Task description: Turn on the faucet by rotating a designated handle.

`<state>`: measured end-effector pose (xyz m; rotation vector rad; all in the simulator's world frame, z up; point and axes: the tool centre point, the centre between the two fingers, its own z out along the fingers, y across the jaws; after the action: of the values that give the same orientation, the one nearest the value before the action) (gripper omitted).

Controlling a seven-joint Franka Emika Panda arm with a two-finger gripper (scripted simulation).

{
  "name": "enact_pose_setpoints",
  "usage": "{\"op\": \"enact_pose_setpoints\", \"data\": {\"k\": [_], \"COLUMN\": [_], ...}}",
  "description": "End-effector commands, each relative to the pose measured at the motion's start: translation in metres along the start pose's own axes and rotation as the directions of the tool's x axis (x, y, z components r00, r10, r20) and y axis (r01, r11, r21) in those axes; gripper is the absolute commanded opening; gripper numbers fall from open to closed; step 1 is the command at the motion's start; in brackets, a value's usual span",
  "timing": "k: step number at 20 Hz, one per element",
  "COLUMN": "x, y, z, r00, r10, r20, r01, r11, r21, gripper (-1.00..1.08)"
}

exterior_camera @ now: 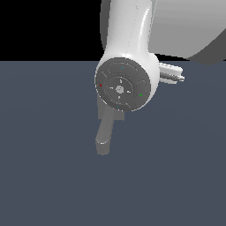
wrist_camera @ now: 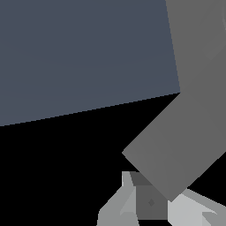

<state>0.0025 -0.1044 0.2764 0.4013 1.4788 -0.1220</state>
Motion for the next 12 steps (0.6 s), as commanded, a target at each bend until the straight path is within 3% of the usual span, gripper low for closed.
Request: {"op": "enact_pose_setpoints", "data": {"k": [1, 12], "x": [0.008, 0.031], "y": [0.026, 0.006], "z": [-0.002, 0.003], "r00": [0.995, 0.989], "r10": [-0.103, -0.146], "r20": [-0.005, -0.030], "r01": [0.100, 0.135], "r11": [0.976, 0.964], "r21": [-0.193, -0.229], "gripper": [-1.00, -1.00]}}
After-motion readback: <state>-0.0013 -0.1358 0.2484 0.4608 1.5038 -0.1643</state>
